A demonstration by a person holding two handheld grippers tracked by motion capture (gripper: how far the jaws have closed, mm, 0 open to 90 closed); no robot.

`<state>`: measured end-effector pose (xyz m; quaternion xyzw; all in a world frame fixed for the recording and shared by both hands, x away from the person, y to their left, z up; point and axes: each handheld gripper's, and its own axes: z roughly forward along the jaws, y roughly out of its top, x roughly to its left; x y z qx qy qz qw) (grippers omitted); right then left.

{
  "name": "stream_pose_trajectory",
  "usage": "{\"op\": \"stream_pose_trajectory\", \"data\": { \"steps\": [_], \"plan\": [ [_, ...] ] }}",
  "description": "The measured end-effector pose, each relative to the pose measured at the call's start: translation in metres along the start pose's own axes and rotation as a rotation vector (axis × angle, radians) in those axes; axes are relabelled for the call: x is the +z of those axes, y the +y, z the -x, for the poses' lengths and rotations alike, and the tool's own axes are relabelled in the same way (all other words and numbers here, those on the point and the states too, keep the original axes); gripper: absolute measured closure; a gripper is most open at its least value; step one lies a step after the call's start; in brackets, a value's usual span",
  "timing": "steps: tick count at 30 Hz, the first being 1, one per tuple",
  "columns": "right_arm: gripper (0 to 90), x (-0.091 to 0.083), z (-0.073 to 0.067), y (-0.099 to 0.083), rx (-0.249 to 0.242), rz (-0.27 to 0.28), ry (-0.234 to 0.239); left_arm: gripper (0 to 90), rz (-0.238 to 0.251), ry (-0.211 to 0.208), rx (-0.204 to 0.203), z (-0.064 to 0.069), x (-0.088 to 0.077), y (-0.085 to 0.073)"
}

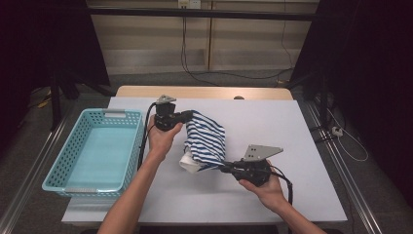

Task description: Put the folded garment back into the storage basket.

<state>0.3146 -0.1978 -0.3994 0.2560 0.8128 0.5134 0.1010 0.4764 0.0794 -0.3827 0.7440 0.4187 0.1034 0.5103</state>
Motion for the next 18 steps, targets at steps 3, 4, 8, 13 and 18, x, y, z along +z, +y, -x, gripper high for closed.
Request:
{"op": "stream_pose_trajectory", "data": {
  "steps": [3,4,8,13,18],
  "plan": [
    [85.6,0.000,-0.001,0.002,-0.004,0.004,-0.004,85.0,-0.002,-0.001,-0.004,0.000,-0.003,0.002],
    [85.6,0.000,-0.001,0.002,-0.004,0.004,-0.004,85.0,-0.002,-0.001,-0.004,0.000,-0.003,0.002],
    [85.6,0.001,-0.002,0.004,-0.006,0.011,-0.009,85.0,0.014,0.002,0.006,0.000,-0.006,0.007],
    [85.6,0.000,-0.006,0.009,0.007,0.031,-0.013,85.0,0.025,0.001,0.008,-0.001,-0.013,0.012],
    [85.7,0.000,-0.010,0.017,-0.006,0.055,-0.014,85.2,0.059,0.000,0.006,-0.001,-0.022,0.021]
  ]
}}
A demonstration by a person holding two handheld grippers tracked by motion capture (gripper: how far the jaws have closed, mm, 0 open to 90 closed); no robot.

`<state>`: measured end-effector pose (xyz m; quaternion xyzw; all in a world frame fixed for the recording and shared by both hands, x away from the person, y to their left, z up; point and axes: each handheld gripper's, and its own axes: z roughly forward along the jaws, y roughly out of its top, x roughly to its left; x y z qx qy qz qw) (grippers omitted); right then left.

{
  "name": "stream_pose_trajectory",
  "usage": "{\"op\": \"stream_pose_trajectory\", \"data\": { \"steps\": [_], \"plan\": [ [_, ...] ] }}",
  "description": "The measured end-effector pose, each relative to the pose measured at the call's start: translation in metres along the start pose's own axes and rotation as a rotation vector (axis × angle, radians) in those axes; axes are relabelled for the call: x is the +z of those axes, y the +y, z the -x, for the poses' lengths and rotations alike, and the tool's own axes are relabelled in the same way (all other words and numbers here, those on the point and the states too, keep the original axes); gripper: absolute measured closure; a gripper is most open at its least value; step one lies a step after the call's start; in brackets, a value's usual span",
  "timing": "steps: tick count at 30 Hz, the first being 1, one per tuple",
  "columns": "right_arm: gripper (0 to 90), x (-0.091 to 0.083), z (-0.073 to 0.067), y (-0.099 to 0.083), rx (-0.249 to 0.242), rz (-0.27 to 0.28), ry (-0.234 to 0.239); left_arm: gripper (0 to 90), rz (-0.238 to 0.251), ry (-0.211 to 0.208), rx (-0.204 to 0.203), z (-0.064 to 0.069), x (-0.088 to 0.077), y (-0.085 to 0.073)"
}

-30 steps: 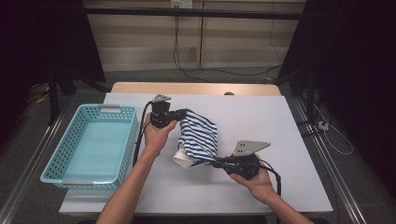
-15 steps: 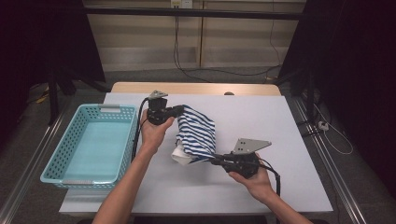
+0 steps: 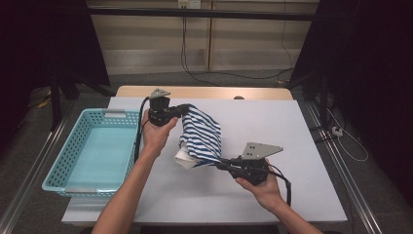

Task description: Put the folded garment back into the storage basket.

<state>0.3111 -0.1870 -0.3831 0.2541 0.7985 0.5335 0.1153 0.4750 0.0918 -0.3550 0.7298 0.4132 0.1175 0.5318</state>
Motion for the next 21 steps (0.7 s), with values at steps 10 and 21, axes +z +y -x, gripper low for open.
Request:
{"op": "stream_pose_trajectory", "data": {
  "steps": [10,21],
  "plan": [
    [85.7,0.007,-0.003,0.011,-0.014,0.020,0.014,85.5,0.005,0.025,0.009,-0.005,-0.009,0.006],
    [85.8,0.010,-0.010,0.023,-0.047,0.035,0.027,85.9,0.029,0.042,0.007,-0.009,-0.028,0.010]
  ]
}}
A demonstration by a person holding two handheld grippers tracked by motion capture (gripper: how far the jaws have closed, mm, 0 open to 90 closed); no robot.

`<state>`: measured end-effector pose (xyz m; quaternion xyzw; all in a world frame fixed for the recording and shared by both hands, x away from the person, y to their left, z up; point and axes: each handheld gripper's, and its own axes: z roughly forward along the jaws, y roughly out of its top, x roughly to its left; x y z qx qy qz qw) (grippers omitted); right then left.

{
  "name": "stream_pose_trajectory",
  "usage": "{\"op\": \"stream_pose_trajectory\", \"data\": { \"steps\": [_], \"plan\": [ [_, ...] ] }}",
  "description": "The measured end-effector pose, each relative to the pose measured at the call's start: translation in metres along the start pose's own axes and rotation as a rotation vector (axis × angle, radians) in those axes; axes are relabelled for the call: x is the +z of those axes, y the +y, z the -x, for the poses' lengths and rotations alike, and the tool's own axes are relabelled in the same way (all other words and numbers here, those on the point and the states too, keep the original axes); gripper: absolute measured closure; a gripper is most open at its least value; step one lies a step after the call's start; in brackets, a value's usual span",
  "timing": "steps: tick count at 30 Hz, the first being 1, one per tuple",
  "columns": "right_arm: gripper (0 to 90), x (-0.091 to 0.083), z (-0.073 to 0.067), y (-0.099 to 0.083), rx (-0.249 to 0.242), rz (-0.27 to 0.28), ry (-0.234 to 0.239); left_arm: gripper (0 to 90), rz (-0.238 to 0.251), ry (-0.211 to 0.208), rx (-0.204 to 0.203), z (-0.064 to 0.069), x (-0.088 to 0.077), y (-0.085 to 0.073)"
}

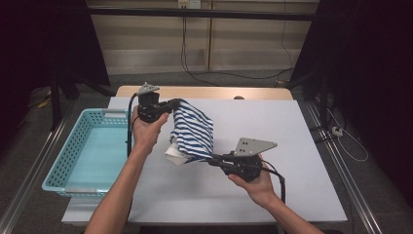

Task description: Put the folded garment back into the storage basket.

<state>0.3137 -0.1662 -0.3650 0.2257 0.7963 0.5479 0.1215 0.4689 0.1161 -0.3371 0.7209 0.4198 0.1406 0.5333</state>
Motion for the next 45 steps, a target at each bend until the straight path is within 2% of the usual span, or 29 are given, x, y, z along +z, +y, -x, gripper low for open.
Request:
{"op": "stream_pose_trajectory", "data": {
  "steps": [4,5,7,8,14,16,24,30,40,45],
  "plan": [
    [85.8,0.004,-0.005,0.005,-0.016,0.009,0.013,85.9,0.008,0.000,0.008,-0.001,-0.012,0.004],
    [85.8,0.004,-0.006,0.006,-0.019,0.009,0.015,85.9,0.007,0.011,0.021,-0.002,-0.017,0.006],
    [85.9,0.005,-0.007,0.008,-0.023,0.009,0.018,85.9,0.004,0.015,0.028,-0.003,-0.019,0.006],
    [85.9,0.006,-0.007,0.011,-0.029,0.012,0.021,85.9,0.005,0.022,0.012,-0.007,-0.026,0.007],
    [85.8,0.014,-0.008,0.015,-0.039,0.014,0.038,85.9,0.025,0.023,0.001,-0.012,-0.036,0.010],
    [85.9,0.018,-0.010,0.018,-0.041,0.020,0.049,86.0,0.029,0.031,0.013,-0.014,-0.041,0.012],
    [85.9,0.029,-0.015,0.028,-0.060,0.029,0.076,86.0,0.053,0.050,0.004,-0.018,-0.056,0.016],
    [85.9,0.037,-0.018,0.034,-0.061,0.044,0.094,86.0,0.056,0.073,0.010,-0.028,-0.071,0.018],
    [85.9,0.055,-0.021,0.039,-0.063,0.048,0.117,86.0,0.059,0.098,-0.009,-0.041,-0.084,0.015],
    [85.9,0.063,-0.021,0.040,-0.063,0.048,0.127,86.0,0.059,0.116,-0.002,-0.047,-0.092,0.015]
  ]
}}
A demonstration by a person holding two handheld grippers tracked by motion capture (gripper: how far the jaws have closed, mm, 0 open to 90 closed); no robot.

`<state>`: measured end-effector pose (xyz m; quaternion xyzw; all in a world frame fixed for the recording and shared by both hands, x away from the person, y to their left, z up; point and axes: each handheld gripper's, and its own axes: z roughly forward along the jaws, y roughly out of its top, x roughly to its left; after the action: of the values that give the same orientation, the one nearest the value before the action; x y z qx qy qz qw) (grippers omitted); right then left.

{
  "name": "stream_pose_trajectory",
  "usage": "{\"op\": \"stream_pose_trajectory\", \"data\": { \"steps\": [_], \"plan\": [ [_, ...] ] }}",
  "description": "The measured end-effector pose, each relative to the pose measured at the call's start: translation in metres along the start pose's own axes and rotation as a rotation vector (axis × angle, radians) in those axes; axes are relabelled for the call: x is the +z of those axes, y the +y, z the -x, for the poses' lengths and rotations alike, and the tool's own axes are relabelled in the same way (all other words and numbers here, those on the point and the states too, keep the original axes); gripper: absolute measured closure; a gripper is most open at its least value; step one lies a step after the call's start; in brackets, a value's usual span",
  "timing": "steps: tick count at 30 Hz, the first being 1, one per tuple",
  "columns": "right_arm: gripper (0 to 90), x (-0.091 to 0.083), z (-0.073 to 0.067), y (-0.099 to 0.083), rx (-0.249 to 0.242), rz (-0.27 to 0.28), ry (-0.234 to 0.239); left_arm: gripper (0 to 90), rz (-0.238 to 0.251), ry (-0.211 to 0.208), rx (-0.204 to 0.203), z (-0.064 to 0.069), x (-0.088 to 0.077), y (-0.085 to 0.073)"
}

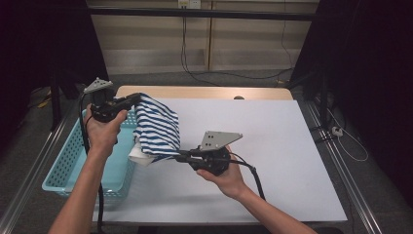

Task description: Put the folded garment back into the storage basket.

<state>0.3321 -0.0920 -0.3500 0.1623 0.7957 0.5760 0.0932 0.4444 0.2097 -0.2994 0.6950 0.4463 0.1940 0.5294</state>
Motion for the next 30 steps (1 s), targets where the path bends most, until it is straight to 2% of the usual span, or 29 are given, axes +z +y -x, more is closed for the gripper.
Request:
{"op": "stream_pose_trajectory", "data": {
  "steps": [2,5,6,9,11,12,13,17,18,19,30],
  "plan": [
    [85.9,0.002,0.000,0.001,0.001,0.003,0.003,86.0,-0.007,0.013,0.005,-0.004,-0.002,0.000],
    [85.9,0.011,-0.001,0.004,-0.006,0.001,0.014,86.0,-0.016,0.016,-0.013,-0.008,-0.005,-0.001],
    [85.9,0.011,-0.001,0.004,-0.006,0.001,0.014,86.0,-0.007,0.023,-0.003,-0.010,-0.005,-0.001],
    [85.9,0.018,-0.002,0.002,0.010,0.012,0.032,86.0,-0.011,0.035,-0.017,-0.016,-0.010,-0.005],
    [85.9,0.023,-0.003,0.002,0.011,0.014,0.039,86.0,-0.029,0.036,-0.023,-0.021,-0.012,-0.008],
    [85.9,0.026,-0.003,0.002,0.011,0.015,0.044,86.0,-0.012,0.040,-0.027,-0.023,-0.012,-0.010],
    [85.9,0.028,-0.003,0.002,0.012,0.015,0.048,86.0,-0.027,0.033,-0.037,-0.024,-0.014,-0.011],
    [85.9,0.035,-0.006,0.004,0.012,0.015,0.058,86.0,-0.018,0.045,-0.030,-0.031,-0.016,-0.011],
    [85.9,0.037,-0.006,0.004,0.011,0.014,0.060,86.1,-0.028,0.044,-0.039,-0.032,-0.018,-0.011],
    [86.0,0.039,-0.006,0.005,0.012,0.014,0.063,86.1,-0.015,0.045,-0.042,-0.033,-0.018,-0.011],
    [85.9,0.056,-0.009,0.012,0.004,0.006,0.079,86.1,-0.013,0.062,-0.055,-0.048,-0.030,-0.014]
  ]
}}
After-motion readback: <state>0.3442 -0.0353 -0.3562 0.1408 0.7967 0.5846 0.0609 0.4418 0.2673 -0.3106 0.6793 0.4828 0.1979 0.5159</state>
